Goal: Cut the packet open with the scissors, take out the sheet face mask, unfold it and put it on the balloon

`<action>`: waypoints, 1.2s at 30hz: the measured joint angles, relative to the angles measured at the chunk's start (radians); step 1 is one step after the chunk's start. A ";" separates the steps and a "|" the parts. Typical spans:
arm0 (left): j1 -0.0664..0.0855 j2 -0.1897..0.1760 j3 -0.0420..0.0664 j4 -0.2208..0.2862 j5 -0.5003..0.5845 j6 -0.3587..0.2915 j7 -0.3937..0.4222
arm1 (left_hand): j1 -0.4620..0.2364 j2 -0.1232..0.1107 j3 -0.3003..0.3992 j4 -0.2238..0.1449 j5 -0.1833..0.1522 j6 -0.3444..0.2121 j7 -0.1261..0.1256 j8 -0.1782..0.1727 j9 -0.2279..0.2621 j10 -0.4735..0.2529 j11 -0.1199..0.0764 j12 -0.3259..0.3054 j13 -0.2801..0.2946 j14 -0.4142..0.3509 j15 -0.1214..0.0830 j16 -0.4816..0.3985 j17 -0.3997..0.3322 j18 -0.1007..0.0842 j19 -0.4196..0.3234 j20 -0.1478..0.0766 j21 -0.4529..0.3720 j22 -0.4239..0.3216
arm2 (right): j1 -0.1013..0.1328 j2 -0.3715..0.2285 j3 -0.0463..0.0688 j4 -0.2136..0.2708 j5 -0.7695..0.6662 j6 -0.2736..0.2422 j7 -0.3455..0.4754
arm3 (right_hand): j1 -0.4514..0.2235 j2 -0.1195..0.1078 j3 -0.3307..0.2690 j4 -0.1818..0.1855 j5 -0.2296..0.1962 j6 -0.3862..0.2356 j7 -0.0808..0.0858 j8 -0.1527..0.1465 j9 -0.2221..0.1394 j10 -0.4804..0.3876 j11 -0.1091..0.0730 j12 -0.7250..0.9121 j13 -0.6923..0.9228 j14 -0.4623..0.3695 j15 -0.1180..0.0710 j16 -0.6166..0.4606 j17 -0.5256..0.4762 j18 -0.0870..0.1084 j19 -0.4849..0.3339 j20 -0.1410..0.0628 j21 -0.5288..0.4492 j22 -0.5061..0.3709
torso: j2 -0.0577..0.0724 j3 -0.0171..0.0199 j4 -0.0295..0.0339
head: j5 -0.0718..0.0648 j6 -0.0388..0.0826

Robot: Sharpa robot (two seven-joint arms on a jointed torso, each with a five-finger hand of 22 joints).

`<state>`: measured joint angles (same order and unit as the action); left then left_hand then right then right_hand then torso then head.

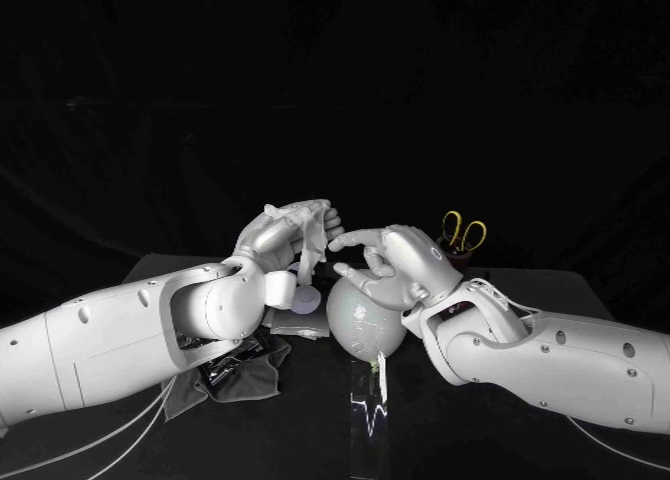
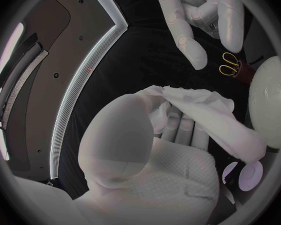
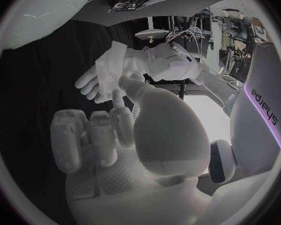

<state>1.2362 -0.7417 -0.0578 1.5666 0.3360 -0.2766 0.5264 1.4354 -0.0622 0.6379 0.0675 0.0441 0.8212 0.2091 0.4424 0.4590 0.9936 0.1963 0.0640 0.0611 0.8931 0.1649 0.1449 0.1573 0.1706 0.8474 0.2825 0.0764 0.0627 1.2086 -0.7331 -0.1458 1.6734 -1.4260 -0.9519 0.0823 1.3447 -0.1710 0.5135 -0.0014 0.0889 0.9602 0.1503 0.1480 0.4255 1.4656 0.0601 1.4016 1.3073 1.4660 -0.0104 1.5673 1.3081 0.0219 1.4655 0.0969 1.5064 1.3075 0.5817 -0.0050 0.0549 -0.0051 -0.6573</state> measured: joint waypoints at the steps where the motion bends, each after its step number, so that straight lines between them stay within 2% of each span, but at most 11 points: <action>1: 0.000 -0.001 0.000 0.002 0.001 0.000 0.000 | 0.000 0.000 0.000 0.000 0.000 0.000 0.000 -0.003 -0.001 -0.001 0.000 0.000 0.000 0.000 0.000 -0.002 0.000 0.000 0.000 0.000 0.000 0.000 | 0.000 0.003 0.000 -0.003 -0.001 0.000 -0.001 | 0.000 0.000 0.000 0.000 0.000 -0.003 0.003 -0.002 -0.001 0.000 0.000 -0.001 0.000 -0.001 0.001 0.000 0.000 0.000 0.000 0.000 0.000 0.000 | 0.000 -0.0003 0.0001 | 0.000 0.000; 9: -0.001 -0.005 0.000 0.023 0.010 -0.002 0.002 | 0.000 0.000 0.003 -0.003 0.000 -0.009 -0.001 -0.017 -0.012 -0.020 0.002 0.000 0.000 -0.009 0.009 -0.013 -0.004 -0.001 0.000 0.000 0.000 0.000 | 0.000 0.028 0.005 -0.023 -0.007 -0.001 -0.010 | 0.000 0.000 0.003 -0.003 -0.004 -0.010 0.007 -0.013 -0.006 0.002 0.006 -0.001 0.001 0.001 0.004 -0.001 -0.001 0.000 0.000 0.000 -0.012 0.000 | 0.000 -0.0008 0.0008 | -0.001 -0.003; 15: -0.001 -0.009 0.000 0.036 0.015 -0.003 0.003 | 0.000 0.000 0.003 -0.003 0.000 -0.009 -0.002 -0.017 -0.015 -0.025 0.007 0.000 0.000 -0.012 0.012 -0.013 -0.005 -0.001 0.000 0.000 0.000 0.000 | 0.002 0.041 0.009 -0.033 -0.009 -0.001 -0.015 | 0.000 0.000 0.007 -0.007 -0.010 -0.028 0.018 -0.027 -0.014 0.001 0.008 -0.001 0.001 -0.001 0.009 -0.001 -0.001 0.000 -0.001 0.006 -0.016 0.001 | -0.001 -0.0009 0.0011 | -0.002 -0.005; 17: -0.001 -0.009 0.000 0.040 0.016 -0.004 0.003 | 0.000 0.000 0.003 -0.003 0.000 -0.009 -0.002 -0.022 -0.017 -0.025 0.007 0.000 0.000 -0.012 0.012 -0.017 -0.005 -0.001 0.000 0.000 0.000 0.000 | 0.003 0.043 0.011 -0.034 -0.010 -0.001 -0.016 | -0.004 -0.004 0.011 -0.011 -0.010 -0.038 0.020 -0.039 -0.018 -0.001 0.017 -0.001 0.001 0.002 0.012 -0.001 -0.001 0.000 0.002 0.009 -0.021 0.001 | -0.001 -0.0010 0.0009 | -0.003 -0.004; 21: -0.001 -0.010 0.000 0.045 0.017 -0.005 0.003 | 0.000 0.000 0.003 -0.003 0.000 -0.009 -0.002 -0.022 -0.017 -0.029 0.004 0.000 0.000 -0.012 0.012 -0.017 -0.005 -0.001 0.000 0.000 0.000 0.000 | 0.006 0.044 0.014 -0.030 -0.011 -0.001 -0.019 | -0.004 -0.004 0.016 -0.012 -0.017 -0.070 0.020 -0.062 -0.029 0.000 0.018 -0.001 0.001 -0.001 0.016 -0.003 -0.001 0.000 0.002 0.009 -0.022 0.001 | -0.001 -0.0010 0.0006 | -0.003 -0.002; 36: -0.001 -0.011 0.000 0.048 0.020 -0.010 0.003 | 0.000 0.000 0.002 -0.003 0.000 -0.009 -0.002 -0.022 -0.019 -0.029 0.004 0.000 0.000 -0.012 0.012 -0.017 -0.006 -0.002 0.000 0.000 -0.004 0.000 | 0.024 0.034 0.021 -0.016 -0.011 -0.001 -0.032 | -0.009 0.001 0.017 -0.011 -0.021 -0.080 0.016 -0.068 -0.035 0.000 0.017 -0.003 0.000 -0.001 0.016 0.000 0.000 0.000 0.000 0.011 -0.022 0.000 | -0.002 -0.0012 -0.0006 | -0.008 0.003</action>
<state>1.2356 -0.7526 -0.0580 1.6143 0.3560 -0.2868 0.5295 1.4355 -0.0622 0.6403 0.0650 0.0440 0.8125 0.2075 0.4200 0.4402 0.9650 0.2002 0.0640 0.0613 0.8808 0.1771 0.1275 0.1513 0.1686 0.8472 0.2823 0.0725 0.0627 1.2325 -0.6990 -0.1249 1.6575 -1.4374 -0.9533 0.0499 1.3354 -0.1696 0.5302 -0.0124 0.0675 0.8802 0.1663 0.0795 0.3906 1.4653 0.0776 1.3990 1.3073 1.4646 0.0055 1.5673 1.3081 0.0220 1.4660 0.1078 1.4839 1.3073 0.5795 -0.0061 0.0544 -0.0131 -0.6541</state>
